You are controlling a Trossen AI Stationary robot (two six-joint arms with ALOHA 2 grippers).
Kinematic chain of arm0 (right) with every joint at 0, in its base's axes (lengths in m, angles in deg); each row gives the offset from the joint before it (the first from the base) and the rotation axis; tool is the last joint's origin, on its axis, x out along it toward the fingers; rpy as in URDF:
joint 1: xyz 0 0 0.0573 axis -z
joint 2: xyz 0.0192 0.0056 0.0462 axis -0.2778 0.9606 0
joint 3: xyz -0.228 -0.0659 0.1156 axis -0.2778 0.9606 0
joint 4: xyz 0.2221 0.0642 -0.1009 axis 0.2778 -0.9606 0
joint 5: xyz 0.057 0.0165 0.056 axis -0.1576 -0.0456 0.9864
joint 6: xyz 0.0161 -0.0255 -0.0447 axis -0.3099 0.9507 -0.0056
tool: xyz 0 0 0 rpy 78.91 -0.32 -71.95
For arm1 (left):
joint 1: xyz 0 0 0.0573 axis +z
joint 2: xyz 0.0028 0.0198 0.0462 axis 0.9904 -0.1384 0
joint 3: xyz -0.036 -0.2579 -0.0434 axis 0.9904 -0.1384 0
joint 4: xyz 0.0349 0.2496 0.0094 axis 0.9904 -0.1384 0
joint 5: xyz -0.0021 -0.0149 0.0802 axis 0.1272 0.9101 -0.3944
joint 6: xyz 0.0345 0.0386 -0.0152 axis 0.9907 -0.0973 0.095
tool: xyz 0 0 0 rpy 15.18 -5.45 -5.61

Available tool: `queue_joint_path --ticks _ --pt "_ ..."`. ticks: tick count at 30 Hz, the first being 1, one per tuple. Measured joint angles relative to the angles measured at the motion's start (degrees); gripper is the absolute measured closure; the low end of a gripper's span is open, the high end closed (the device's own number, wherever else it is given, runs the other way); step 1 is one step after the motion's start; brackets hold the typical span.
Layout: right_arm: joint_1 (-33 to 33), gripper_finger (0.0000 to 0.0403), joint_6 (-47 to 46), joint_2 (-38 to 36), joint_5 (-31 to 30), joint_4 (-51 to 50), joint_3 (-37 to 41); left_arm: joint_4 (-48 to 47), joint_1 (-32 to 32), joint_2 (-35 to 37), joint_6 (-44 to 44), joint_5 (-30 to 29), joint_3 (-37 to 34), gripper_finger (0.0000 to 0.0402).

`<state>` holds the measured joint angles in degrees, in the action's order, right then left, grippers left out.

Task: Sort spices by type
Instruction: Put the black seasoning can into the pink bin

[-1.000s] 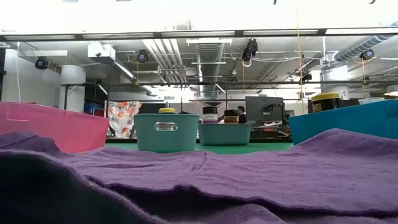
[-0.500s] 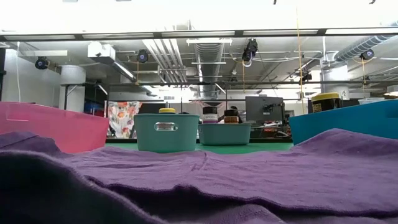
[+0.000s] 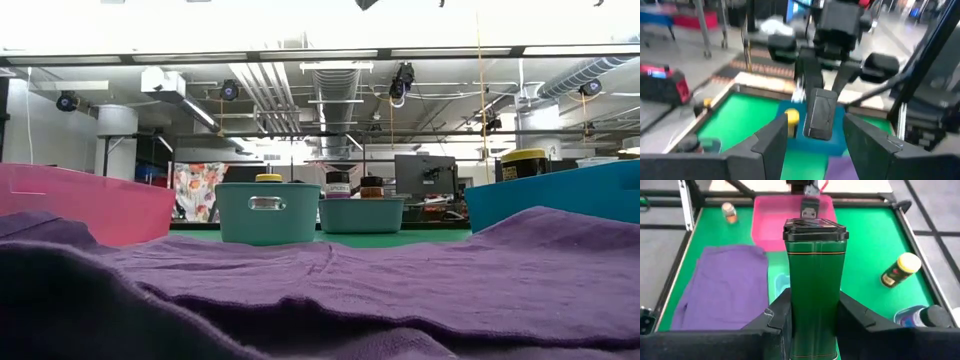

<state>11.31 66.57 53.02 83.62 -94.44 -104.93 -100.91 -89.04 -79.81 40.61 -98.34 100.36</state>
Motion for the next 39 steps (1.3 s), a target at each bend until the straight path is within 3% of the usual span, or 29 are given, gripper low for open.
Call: queue_joint_path --ticks 5,14,22,28,36,39 --pt "0.2 0.0307 0.5 -0.3 -0.6 0.8 0.2 -8.6 0.3 -7.1 -0.3 1.7 6.8 0.0211" --pt "0.1 0.0307 0.0 -0.3 -0.3 0.8 0.2 -18.6 2.0 -17.2 9.0 1.8 19.5 0.0134" --pt "0.1 0.0307 -0.3 -0.3 -0.3 0.8 0.2 -17.7 4.3 -21.2 11.1 8.1 21.1 0.0117" --pt "0.1 0.0307 1.1 -0.1 -0.3 1.0 0.2 -17.5 4.3 -23.3 12.3 9.1 21.1 0.0146" --pt "0.1 0.0307 0.4 0.3 -0.2 1.6 0.3 -17.0 4.3 -21.7 11.4 9.0 21.4 0.0292" --pt "0.1 0.0307 0.6 0.8 -0.3 1.9 0.3 -18.4 4.3 -21.5 11.3 9.0 21.3 0.0293"
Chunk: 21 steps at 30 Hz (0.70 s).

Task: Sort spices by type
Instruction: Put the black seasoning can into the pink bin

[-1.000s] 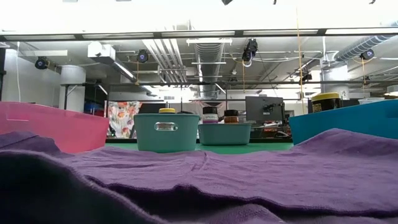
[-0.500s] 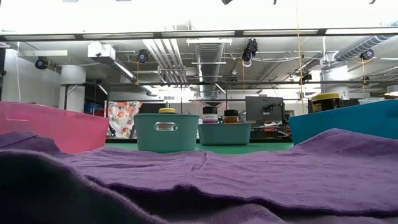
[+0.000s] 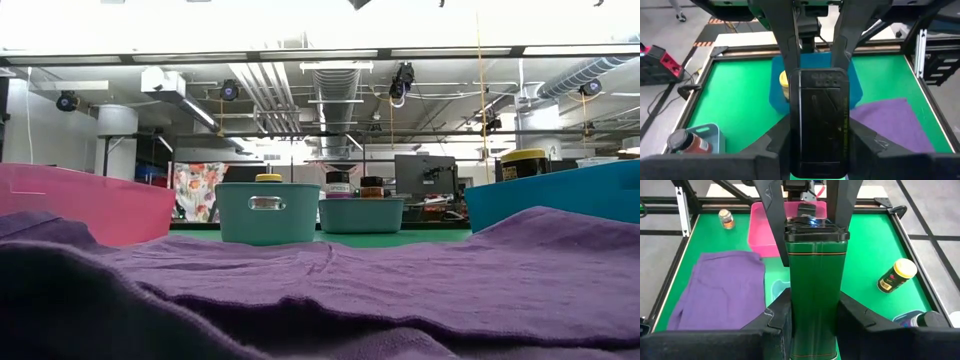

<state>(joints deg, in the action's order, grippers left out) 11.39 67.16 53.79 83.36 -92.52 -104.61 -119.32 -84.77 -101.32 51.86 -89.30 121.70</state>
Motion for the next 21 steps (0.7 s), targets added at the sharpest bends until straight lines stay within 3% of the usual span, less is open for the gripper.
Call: queue_joint_path --ticks 5,11,17,21 --pt "0.0 0.0304 -0.1 1.4 0.2 1.8 0.1 -3.2 -0.1 0.2 -1.4 0.0 0.0 0.0293" --pt "0.0 0.0178 -1.5 1.4 0.1 2.2 0.0 -10.1 0.0 1.0 -5.8 -2.2 -0.1 0.0293" --pt "0.0 0.0111 -5.4 0.7 0.1 2.2 -0.1 -28.7 -1.2 4.1 -12.9 -3.8 0.0 0.0293" --pt "0.4 0.011 -7.1 0.2 0.0 2.4 -0.1 -42.5 -1.5 6.7 -28.4 -4.9 -0.6 0.0293"
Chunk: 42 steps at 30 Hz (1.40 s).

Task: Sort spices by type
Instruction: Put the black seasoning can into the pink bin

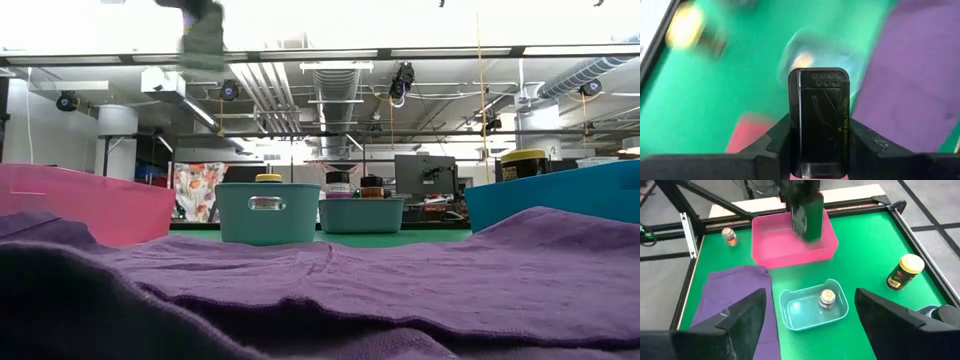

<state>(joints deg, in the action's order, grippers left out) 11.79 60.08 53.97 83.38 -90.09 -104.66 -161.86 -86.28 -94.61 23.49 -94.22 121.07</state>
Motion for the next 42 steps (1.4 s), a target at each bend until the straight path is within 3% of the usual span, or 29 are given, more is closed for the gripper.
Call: queue_joint_path --ticks 3,8,14,21,29,42 --pt "0.3 0.0121 -0.9 0.4 -0.2 0.9 0.2 -7.4 -0.9 1.6 -15.6 -3.4 -1.9 0.0293" --pt "0.4 0.0141 -1.2 1.7 -1.5 2.5 0.3 -1.6 -3.4 7.2 -38.6 -6.5 -13.0 0.0293" --pt "0.4 0.0152 -1.2 3.3 -1.5 3.4 0.3 -5.6 -7.4 9.6 -55.7 -6.6 -25.0 0.0293" --pt "0.6 0.0146 -1.0 4.7 -1.4 3.5 0.3 -2.2 -8.4 10.9 -61.1 -6.9 -36.6 0.0293" --pt "1.4 0.0138 -1.1 5.4 -1.4 3.7 0.3 7.9 -7.8 9.9 -65.0 -7.5 -44.0 0.0293" --pt "2.1 0.0148 -0.5 5.4 -1.4 3.8 0.3 13.5 -7.3 5.4 -69.9 -8.9 -48.3 0.0293"
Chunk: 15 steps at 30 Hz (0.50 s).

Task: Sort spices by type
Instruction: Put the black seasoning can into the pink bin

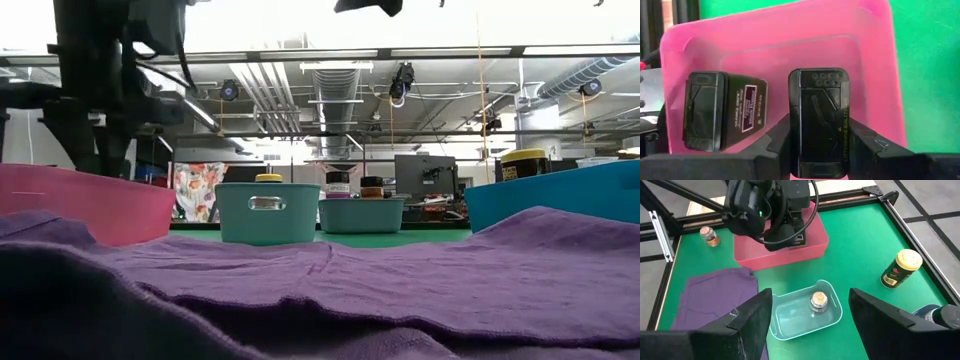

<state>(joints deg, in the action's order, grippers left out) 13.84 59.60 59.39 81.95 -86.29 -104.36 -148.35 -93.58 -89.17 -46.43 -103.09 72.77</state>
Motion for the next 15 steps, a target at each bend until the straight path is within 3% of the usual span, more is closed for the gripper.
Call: queue_joint_path --ticks 7,15 --pt "0.4 0.014 0.6 0.0 0.0 0.0 0.0 3.2 1.3 -2.6 0.2 -0.1 -0.8 0.0292" --pt "0.9 0.0148 0.8 0.0 0.0 0.0 0.0 5.0 1.9 -4.5 1.2 -0.1 -0.7 0.0264"
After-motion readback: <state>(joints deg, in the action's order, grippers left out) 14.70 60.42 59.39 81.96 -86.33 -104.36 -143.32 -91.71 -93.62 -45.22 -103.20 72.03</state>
